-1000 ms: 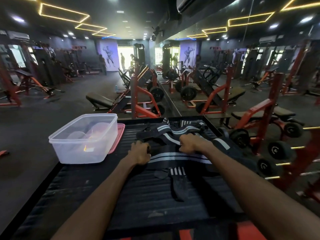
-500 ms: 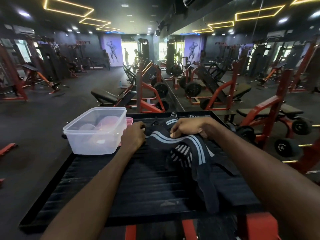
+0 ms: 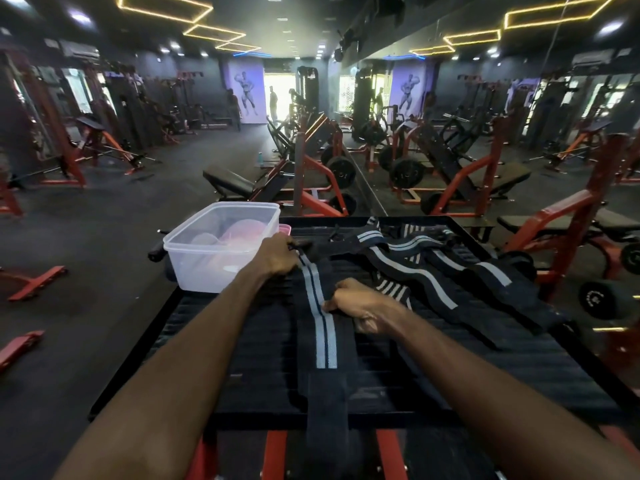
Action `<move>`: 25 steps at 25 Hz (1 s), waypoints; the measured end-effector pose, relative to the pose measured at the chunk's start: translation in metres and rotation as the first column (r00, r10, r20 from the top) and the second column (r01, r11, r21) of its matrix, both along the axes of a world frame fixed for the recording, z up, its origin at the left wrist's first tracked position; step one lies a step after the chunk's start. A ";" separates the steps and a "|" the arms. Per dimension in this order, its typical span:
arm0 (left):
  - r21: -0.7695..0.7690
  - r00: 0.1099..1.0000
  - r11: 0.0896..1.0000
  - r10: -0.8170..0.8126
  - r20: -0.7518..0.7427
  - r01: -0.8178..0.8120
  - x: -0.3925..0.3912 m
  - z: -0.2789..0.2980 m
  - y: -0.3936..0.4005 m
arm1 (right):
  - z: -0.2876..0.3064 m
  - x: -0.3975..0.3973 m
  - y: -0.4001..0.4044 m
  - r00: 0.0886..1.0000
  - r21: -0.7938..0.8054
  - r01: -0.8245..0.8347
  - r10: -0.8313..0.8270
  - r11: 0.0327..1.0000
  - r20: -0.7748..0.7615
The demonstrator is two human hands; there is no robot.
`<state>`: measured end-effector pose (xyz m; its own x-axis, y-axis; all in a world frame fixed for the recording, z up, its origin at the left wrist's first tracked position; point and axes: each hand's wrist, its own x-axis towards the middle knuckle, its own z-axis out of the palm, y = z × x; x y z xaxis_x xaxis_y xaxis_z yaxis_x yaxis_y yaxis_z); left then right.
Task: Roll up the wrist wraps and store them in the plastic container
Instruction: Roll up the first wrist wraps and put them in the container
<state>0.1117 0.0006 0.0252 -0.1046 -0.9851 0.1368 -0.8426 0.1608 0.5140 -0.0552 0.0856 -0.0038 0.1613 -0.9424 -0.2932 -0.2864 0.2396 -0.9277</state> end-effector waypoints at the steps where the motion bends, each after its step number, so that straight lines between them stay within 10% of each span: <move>1: -0.005 1.000 1.000 0.003 0.011 -0.003 -0.002 -0.001 0.000 | -0.006 0.004 0.001 0.998 -0.028 0.003 -0.005 1.000 -0.058; 9: -0.025 0.922 1.000 0.009 0.387 0.000 -0.025 -0.027 0.003 | -0.005 -0.006 -0.030 0.691 -0.232 -0.241 -0.001 0.943 -0.723; 17: 0.273 0.957 0.962 -0.068 0.283 -0.013 -0.053 -0.061 -0.010 | 0.019 -0.063 -0.104 0.632 -0.447 0.008 -0.351 0.895 -0.691; 25: 0.206 0.952 0.975 -0.139 0.274 0.083 -0.042 -0.088 -0.019 | 0.002 -0.121 -0.131 0.559 -0.403 0.147 -0.412 0.903 -0.720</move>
<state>0.0693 -0.0180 -0.0630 -0.2221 -0.9696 -0.1028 -0.9403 0.1851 0.2856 -0.1763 -0.0450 -0.0020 -0.2879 -0.9526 0.0980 -0.8820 0.2239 -0.4148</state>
